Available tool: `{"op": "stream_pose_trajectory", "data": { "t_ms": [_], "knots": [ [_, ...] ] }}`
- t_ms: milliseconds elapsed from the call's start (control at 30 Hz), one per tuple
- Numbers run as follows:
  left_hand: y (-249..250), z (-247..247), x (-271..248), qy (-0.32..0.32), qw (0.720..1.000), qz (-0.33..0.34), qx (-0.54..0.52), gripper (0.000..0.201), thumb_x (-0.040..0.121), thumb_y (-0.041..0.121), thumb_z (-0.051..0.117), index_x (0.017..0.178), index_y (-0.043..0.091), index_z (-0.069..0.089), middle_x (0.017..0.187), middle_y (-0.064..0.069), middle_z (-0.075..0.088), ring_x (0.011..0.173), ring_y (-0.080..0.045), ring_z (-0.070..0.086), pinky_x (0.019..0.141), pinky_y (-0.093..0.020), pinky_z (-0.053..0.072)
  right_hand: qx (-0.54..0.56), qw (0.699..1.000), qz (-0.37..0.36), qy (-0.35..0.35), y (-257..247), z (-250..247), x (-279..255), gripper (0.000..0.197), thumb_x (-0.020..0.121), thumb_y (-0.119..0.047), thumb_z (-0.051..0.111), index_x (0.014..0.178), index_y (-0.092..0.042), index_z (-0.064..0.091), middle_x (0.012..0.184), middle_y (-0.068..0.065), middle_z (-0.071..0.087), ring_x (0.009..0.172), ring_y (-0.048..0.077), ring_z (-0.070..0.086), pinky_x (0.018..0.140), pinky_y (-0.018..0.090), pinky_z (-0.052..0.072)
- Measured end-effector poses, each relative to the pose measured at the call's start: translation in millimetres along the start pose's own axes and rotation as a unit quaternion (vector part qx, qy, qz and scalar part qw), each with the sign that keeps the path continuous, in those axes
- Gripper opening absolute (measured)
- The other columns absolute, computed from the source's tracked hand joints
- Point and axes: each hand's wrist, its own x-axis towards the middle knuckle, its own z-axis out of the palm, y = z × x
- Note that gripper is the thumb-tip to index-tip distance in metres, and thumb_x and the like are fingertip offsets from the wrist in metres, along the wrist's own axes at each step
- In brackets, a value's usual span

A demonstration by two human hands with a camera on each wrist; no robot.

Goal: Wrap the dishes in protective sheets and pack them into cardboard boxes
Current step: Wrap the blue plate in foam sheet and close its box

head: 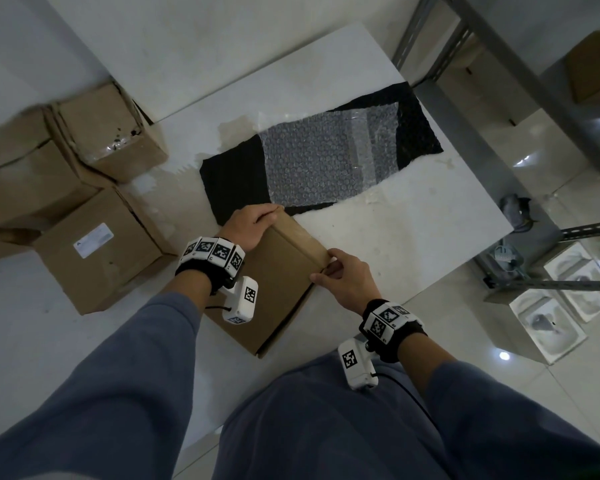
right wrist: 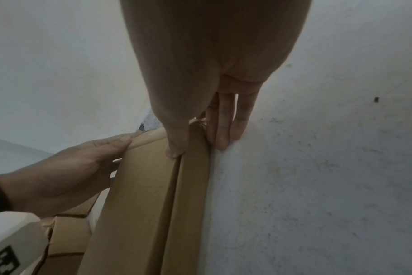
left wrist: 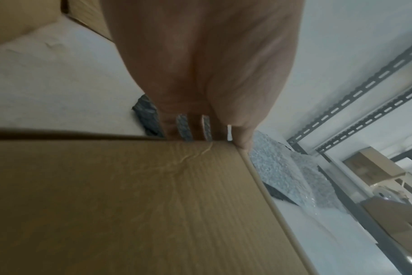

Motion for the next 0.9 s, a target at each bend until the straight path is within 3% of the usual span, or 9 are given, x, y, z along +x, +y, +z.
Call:
{"op": "stream_pose_trajectory", "data": {
  "t_ms": [167, 300, 433, 567, 667, 800, 900],
  "knots": [
    [1, 6, 0, 0.016, 1.0, 0.011, 0.004, 0.038, 0.106, 0.018, 0.04, 0.141, 0.018, 0.052, 0.138, -0.01, 0.055, 0.124, -0.024, 0.051, 0.099, -0.025, 0.035, -0.034, 0.999, -0.009, -0.005, -8, -1, -2, 0.037, 0.08, -0.038, 0.08, 0.108, -0.019, 0.065, 0.084, -0.003, 0.069, 0.079, 0.009, 0.064, 0.068, 0.019, 0.048],
    [-6, 8, 3, 0.054, 0.997, -0.014, 0.046, 0.034, 0.104, 0.025, 0.044, 0.133, 0.017, 0.062, 0.13, -0.011, 0.057, 0.12, -0.026, 0.053, 0.097, -0.027, 0.036, -0.053, 0.999, -0.009, -0.006, -11, -1, -3, 0.035, 0.082, -0.038, 0.078, 0.105, -0.013, 0.067, 0.083, -0.002, 0.068, 0.08, 0.015, 0.064, 0.077, 0.035, 0.054],
    [-15, 7, 4, 0.098, 0.991, -0.037, 0.082, 0.028, 0.101, 0.028, 0.052, 0.122, 0.018, 0.068, 0.121, -0.014, 0.05, 0.103, -0.02, 0.05, 0.091, -0.029, 0.039, -0.072, 0.997, -0.014, -0.016, -16, 0, -4, 0.043, 0.086, -0.035, 0.075, 0.116, -0.006, 0.065, 0.093, 0.004, 0.068, 0.088, 0.021, 0.063, 0.084, 0.038, 0.052],
    [-27, 3, -4, 0.081, 0.993, 0.027, 0.081, 0.03, 0.102, 0.024, 0.049, 0.126, 0.02, 0.065, 0.112, -0.009, 0.057, 0.105, -0.022, 0.056, 0.095, -0.032, 0.042, -0.113, 0.992, -0.024, -0.041, -20, 0, -3, 0.041, 0.092, -0.033, 0.068, 0.121, -0.005, 0.062, 0.102, 0.009, 0.065, 0.096, 0.025, 0.06, 0.086, 0.037, 0.049],
    [-38, -4, -17, 0.063, 0.994, 0.036, 0.081, 0.033, 0.101, 0.029, 0.053, 0.128, 0.016, 0.065, 0.112, -0.007, 0.06, 0.105, -0.021, 0.058, 0.095, -0.029, 0.043, -0.132, 0.989, -0.032, -0.058, -24, 1, 0, 0.036, 0.095, -0.029, 0.064, 0.12, -0.004, 0.061, 0.104, 0.011, 0.061, 0.1, 0.029, 0.059, 0.087, 0.039, 0.048],
    [-63, -9, -46, 0.064, 0.996, 0.025, 0.057, 0.039, 0.094, 0.034, 0.065, 0.127, 0.014, 0.067, 0.112, -0.005, 0.059, 0.101, -0.018, 0.061, 0.095, -0.034, 0.049, -0.145, 0.985, -0.039, -0.083, -34, 7, 9, 0.051, 0.099, -0.024, 0.058, 0.145, -0.007, 0.045, 0.122, 0.015, 0.053, 0.117, 0.031, 0.052, 0.098, 0.033, 0.041],
    [-84, -4, -73, 0.07, 0.997, 0.01, 0.034, 0.043, 0.092, 0.032, 0.068, 0.13, 0.012, 0.064, 0.113, -0.003, 0.059, 0.101, -0.016, 0.06, 0.095, -0.035, 0.05, -0.167, 0.979, -0.06, -0.102, -40, 15, 18, 0.054, 0.1, -0.022, 0.055, 0.15, -0.009, 0.04, 0.123, 0.016, 0.051, 0.119, 0.032, 0.051, 0.095, 0.026, 0.036]
  ]
}}
